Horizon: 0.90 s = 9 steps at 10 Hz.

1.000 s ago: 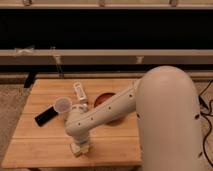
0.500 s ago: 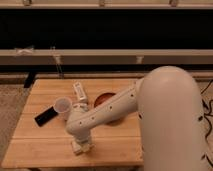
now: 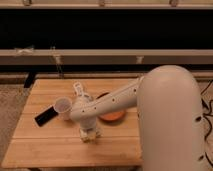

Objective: Wipe the white sponge on the table

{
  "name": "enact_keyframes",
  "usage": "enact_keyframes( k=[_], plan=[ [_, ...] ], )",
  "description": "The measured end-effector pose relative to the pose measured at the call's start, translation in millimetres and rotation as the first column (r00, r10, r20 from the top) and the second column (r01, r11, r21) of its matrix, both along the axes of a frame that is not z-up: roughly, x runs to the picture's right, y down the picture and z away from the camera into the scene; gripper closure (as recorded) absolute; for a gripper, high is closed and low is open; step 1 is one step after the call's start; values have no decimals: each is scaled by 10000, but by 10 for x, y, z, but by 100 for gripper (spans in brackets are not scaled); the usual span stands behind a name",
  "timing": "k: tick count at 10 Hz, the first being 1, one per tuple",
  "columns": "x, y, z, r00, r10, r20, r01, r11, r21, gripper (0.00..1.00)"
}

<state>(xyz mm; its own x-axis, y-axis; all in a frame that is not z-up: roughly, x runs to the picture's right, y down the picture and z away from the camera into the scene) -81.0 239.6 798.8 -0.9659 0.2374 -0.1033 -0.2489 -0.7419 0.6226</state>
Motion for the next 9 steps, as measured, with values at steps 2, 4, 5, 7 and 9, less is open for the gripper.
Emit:
enact_keyframes(
  k=[2, 4, 5, 7, 9],
  plan=[
    [-19, -24, 6, 10000, -43, -31, 43, 10000, 35, 77],
    [-36, -42, -8, 9999, -22, 135, 23, 10000, -15, 57],
    [-48, -47, -16, 9997, 31, 247, -30, 10000, -53, 45],
    [-119, -20, -41, 9989, -123, 452, 127, 9999, -99, 26],
    [-192, 17, -54, 9976, -296, 630, 306, 9994, -154, 22]
  ],
)
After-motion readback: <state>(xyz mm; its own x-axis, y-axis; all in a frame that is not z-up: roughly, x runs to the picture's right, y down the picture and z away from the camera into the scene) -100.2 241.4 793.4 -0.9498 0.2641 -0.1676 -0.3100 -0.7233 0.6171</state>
